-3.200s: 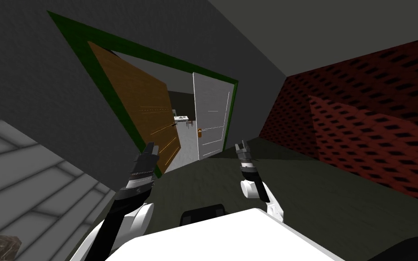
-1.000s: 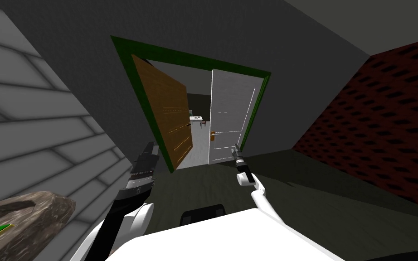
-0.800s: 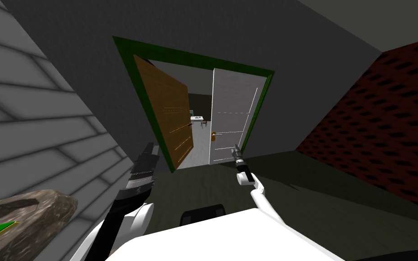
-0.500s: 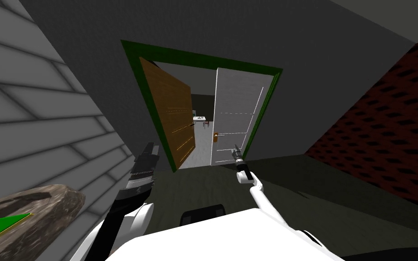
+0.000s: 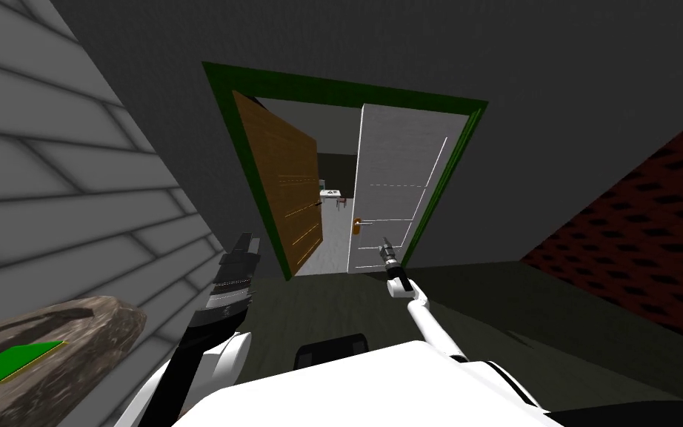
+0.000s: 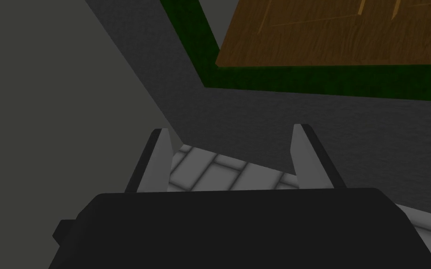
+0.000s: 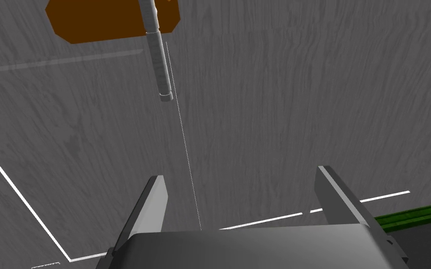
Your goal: Push the door open
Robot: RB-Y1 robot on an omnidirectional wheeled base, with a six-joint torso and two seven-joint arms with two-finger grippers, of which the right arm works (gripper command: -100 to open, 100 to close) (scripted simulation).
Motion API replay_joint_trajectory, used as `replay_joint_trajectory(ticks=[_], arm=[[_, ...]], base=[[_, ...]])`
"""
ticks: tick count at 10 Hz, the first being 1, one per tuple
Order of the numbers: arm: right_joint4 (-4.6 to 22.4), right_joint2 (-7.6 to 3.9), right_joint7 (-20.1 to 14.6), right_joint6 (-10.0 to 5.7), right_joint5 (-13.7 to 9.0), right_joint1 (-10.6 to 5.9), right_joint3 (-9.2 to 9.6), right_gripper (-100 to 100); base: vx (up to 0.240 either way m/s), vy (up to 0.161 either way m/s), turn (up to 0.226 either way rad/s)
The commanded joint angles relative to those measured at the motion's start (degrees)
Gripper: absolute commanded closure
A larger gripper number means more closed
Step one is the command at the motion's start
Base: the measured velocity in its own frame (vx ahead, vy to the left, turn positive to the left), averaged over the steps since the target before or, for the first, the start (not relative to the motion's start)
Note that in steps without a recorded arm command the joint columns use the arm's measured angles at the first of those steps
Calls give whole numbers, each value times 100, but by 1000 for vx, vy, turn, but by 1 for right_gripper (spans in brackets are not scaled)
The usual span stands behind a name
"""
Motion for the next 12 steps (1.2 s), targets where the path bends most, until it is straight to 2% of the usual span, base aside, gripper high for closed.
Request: replay_joint_trajectory(ticks=[1,2,3,8,12], arm=[[286,-51,-10,-11,-25,-152,-9,-100],[455,-90,-16,-2,-46,-255,-17,-100],[486,-90,-16,-2,-46,-255,-17,-100],[1387,-267,-43,36,-141,-728,-54,-100],[1951,-378,-60,60,-201,-1025,-77,-100]], base=[[44,-7,98],[74,-24,146],[61,-29,60],[76,-31,130],[71,-35,102]])
